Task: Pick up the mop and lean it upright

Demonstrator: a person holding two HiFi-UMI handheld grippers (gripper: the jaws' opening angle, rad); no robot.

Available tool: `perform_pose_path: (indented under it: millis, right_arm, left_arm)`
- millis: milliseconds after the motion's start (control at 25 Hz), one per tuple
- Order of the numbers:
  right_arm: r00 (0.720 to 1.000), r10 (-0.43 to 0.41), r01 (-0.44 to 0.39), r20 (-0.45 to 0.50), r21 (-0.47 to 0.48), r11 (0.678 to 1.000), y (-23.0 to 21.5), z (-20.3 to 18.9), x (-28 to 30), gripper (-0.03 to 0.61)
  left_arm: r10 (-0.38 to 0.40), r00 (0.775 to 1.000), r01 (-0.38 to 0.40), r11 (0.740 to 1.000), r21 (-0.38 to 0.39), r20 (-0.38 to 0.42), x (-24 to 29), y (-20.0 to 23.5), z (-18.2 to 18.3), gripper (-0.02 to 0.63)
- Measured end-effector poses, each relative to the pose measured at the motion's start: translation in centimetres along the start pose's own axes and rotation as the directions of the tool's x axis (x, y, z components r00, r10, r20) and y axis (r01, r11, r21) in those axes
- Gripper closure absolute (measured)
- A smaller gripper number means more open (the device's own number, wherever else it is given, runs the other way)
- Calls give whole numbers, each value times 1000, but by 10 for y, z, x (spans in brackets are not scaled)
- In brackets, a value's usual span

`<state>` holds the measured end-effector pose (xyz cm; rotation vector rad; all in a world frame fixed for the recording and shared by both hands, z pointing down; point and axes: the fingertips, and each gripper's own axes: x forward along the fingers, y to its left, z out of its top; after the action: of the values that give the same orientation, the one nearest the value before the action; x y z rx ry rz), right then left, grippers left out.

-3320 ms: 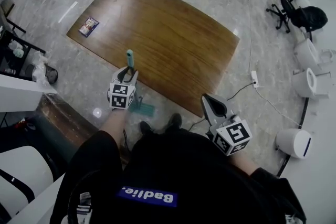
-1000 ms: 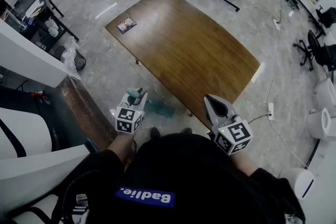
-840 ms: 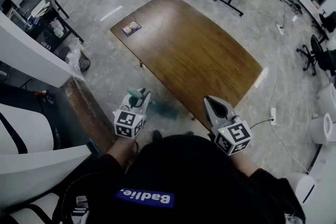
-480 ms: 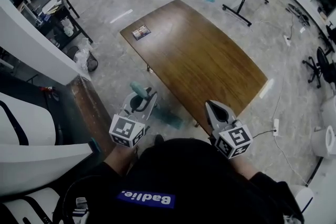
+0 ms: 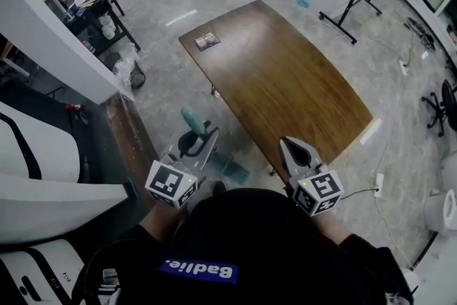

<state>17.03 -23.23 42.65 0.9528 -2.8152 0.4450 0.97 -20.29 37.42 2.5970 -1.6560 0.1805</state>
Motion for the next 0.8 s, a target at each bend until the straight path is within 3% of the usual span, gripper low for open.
perform_pose_path:
  millis: [200, 800]
  right_arm:
    - [999, 37, -37, -11, -2, 999, 6, -2, 6, 572]
    - [983, 179, -179, -44, 6, 984, 29, -13, 26, 572]
  left_arm:
    - [32, 999, -33, 999, -19, -8, -9, 2, -9, 512]
    - [127, 992, -127, 992, -16, 14, -31, -3, 15, 511]
